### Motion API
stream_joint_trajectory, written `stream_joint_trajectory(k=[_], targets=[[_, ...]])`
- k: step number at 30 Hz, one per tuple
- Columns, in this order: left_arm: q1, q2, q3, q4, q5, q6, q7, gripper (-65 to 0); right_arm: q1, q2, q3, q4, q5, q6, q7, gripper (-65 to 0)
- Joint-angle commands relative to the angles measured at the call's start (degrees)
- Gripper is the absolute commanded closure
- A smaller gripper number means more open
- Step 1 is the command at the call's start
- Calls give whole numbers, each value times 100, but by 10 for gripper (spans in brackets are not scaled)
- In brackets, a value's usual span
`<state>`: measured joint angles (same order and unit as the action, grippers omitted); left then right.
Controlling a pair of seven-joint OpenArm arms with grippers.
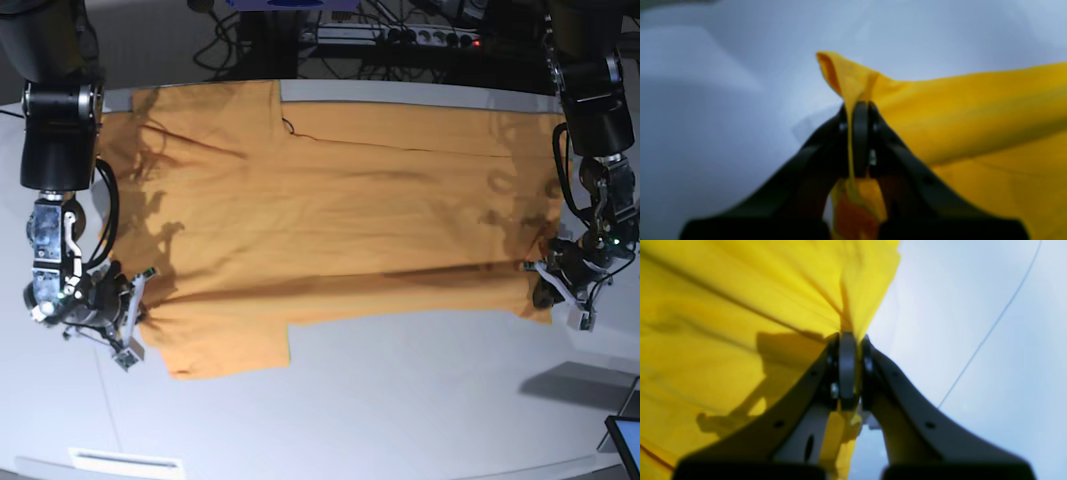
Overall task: Fold the T-shirt properly
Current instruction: 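Lift the hem with both grippers and carry it toward the shoulder edge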
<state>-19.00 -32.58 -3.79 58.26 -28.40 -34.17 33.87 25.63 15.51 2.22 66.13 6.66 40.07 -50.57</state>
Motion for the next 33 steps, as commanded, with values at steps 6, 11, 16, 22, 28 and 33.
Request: stream_joint_trajectory(k=[6,11,16,22,28,33], targets=[[182,-219,-838,684,-39,46,284,0,193,89,29,126,25,-7,59,-3],[446,-272,-865,1009,-21,46,292,0,35,89,29,442,25,-7,-3,-3],[516,-254,-830,1000,-12,46,292,0,-176,168,37,847,25,-7,-152,-3],[560,-237,-821,1027,-30,46,292,0,-457,221,46,1242,25,-7,-161,-3],[964,-237,-874,1554,-39,46,292,0,-659,309,46,1550,25,-7,-249,-3],[1140,-237,-882,1853,-30,46,495,0,-818,309,55,1840,25,-7,-407,-3]])
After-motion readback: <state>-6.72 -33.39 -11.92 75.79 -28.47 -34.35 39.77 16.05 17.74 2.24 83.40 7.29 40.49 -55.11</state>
